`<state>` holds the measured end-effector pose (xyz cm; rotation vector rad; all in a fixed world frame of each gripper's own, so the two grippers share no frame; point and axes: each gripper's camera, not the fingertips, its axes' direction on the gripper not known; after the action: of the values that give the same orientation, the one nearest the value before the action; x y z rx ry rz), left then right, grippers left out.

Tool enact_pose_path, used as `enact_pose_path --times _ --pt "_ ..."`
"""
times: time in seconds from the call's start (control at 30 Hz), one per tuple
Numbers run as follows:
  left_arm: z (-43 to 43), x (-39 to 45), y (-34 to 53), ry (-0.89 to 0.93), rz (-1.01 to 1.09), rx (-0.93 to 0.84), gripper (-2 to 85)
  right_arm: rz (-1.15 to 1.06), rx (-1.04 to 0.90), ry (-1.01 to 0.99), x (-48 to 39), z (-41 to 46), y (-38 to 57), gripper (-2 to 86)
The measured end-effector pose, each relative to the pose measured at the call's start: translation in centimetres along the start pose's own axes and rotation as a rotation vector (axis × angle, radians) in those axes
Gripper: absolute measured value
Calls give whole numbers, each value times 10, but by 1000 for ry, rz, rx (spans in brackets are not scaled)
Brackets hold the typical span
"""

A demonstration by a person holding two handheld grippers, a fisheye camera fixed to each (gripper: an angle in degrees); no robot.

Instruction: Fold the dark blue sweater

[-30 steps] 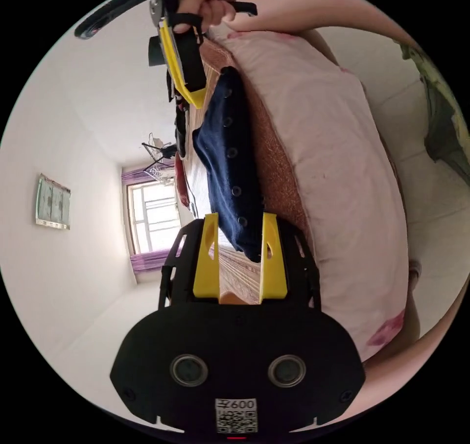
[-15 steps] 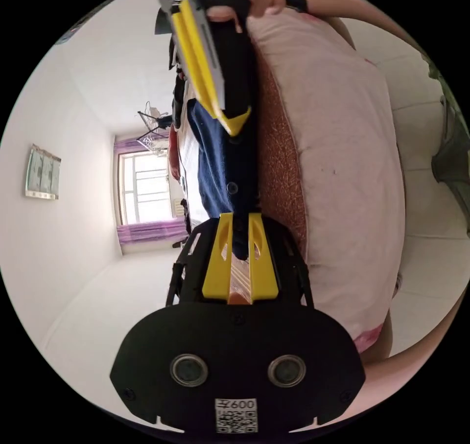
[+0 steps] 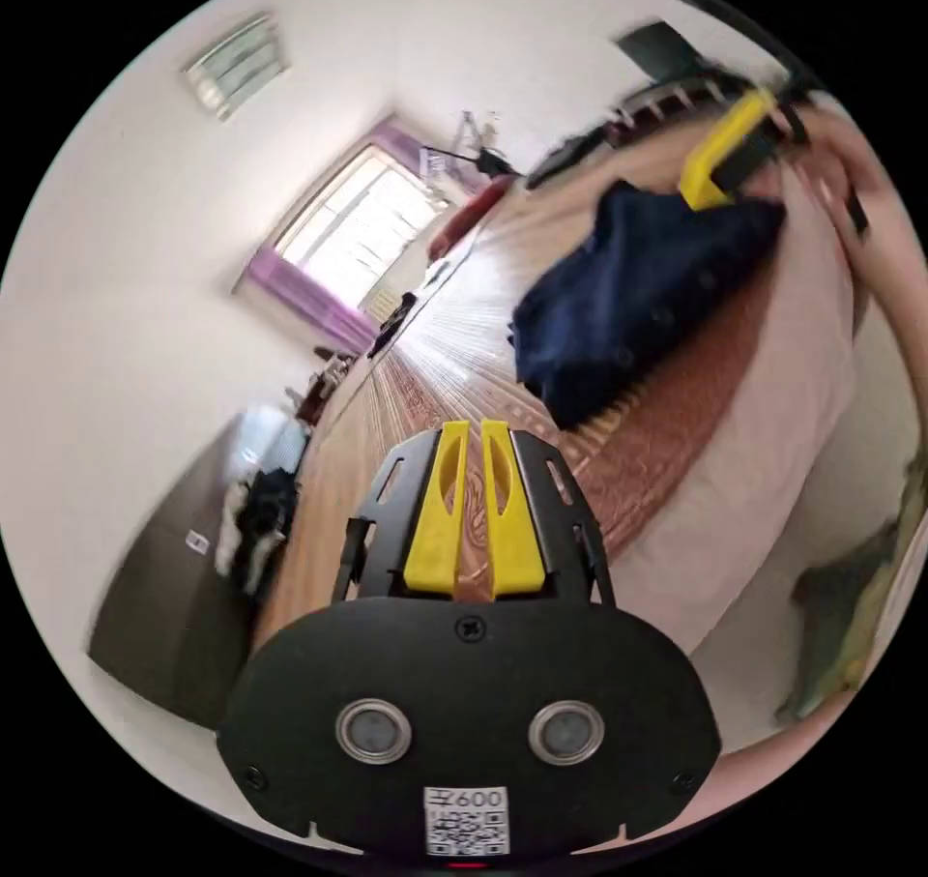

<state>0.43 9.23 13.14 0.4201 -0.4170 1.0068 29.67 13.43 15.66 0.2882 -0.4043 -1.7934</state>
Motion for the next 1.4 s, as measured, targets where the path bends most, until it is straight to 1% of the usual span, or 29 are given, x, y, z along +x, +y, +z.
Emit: enact_pose_path --times 0.03,0.07,0.13,0.17,0.2,0.23,0.27,0.33,0.43,0.47,0.53,0.6,0.7,0.77,0.83,0.87,0.93,1.0,1.17,1.23,1.33,1.37,1.4 --pt "12 -25 0 136 -126 -6 12 10 -17 -39 1 3 -12 61" --pt "20 -35 0 209 -173 -10 12 -6 -32 -85 0 8 -24 55" --pt "59 -60 4 471 -307 -23 10 -22 -52 -123 -6 18 -38 43" --pt "69 -63 6 511 -331 -32 10 -35 -61 -137 -11 25 -47 34" --pt "91 -68 13 549 -400 -78 8 -44 -64 -139 -14 29 -51 26" --pt "112 -73 22 545 -474 -157 8 -70 -70 -124 -22 37 -59 9" --pt "121 -75 29 537 -513 -189 8 -112 -79 -75 -32 46 -66 2" --pt "134 -78 49 549 -558 -192 9 -173 -101 -4 -46 63 -76 -4" --pt "142 -85 80 560 -626 -167 14 -196 -127 -39 -60 90 -101 -8" --pt "143 -85 82 559 -617 -160 14 -185 -163 -73 -62 104 -114 -8" --pt "151 -79 85 520 -553 -207 14 -191 -238 -102 -68 128 -135 -8" --pt "151 -74 90 441 -475 -199 12 -235 -282 -109 -77 149 -153 -8" --pt "153 -72 95 398 -460 -212 9 -296 -359 -131 -92 183 -174 -8" --pt "152 -69 97 380 -451 -201 8 -352 -497 -138 -100 216 -180 -8" --pt "148 -60 97 330 -401 -190 7 -417 -563 -109 -104 235 -178 -8" --pt "148 -57 96 317 -383 -196 7 -426 -526 -121 -103 236 -181 -8" --pt "143 -49 93 283 -343 -204 6 -438 -525 -143 -100 239 -185 -8" --pt "138 -37 84 247 -254 -229 5 -445 -510 -164 -97 240 -186 -8" --pt "128 -10 66 135 -94 -259 2 -371 -456 -242 -76 240 -189 -8" --pt "124 -9 62 127 -113 -258 2 -362 -440 -257 -71 240 -189 -8" --pt "119 -20 64 164 -161 -226 2 -392 -430 -232 -75 239 -190 -8" --pt "113 -25 60 155 -171 -226 2 -403 -416 -217 -77 238 -189 -8" --pt "97 -29 56 97 -207 -173 2 -413 -407 -209 -78 237 -187 -8"
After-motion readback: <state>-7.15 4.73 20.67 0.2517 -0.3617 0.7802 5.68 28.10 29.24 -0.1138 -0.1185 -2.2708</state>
